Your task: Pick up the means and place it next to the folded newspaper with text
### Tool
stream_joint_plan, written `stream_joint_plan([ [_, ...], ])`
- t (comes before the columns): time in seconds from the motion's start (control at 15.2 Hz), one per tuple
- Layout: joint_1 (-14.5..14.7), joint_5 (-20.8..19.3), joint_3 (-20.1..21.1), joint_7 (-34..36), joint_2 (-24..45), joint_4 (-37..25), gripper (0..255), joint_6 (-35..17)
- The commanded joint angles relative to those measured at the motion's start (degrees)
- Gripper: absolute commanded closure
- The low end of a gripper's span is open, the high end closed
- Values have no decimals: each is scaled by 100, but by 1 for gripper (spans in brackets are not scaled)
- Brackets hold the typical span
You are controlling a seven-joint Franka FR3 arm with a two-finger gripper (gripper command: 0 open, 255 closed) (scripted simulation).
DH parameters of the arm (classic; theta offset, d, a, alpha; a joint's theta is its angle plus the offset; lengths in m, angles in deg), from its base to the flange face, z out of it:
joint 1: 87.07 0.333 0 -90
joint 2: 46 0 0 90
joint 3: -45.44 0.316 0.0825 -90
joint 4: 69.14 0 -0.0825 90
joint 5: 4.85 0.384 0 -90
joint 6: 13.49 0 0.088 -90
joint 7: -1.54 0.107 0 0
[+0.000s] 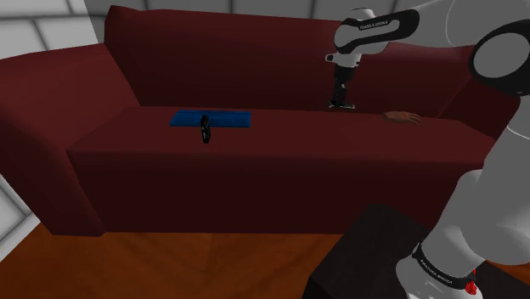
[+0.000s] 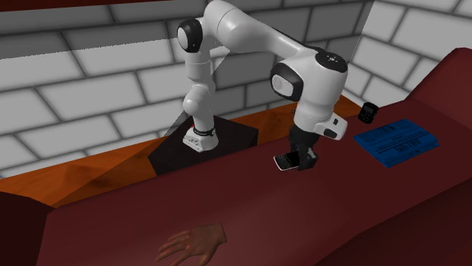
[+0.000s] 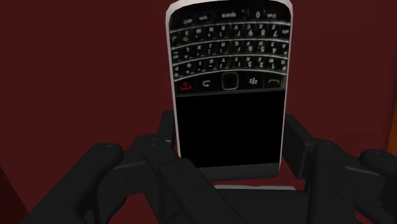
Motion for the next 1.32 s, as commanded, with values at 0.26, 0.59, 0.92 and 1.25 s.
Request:
stream_joint_plan([
  [0.26,336,198,318,639,383,-468,255,123],
  [0.59,553,421,549,1094,872,-1070,255,276],
  [0.92,703,667,762,1520,1499,-1910,255,525],
  [1.25,763,856,918,1826,2059,-2644,255,716],
])
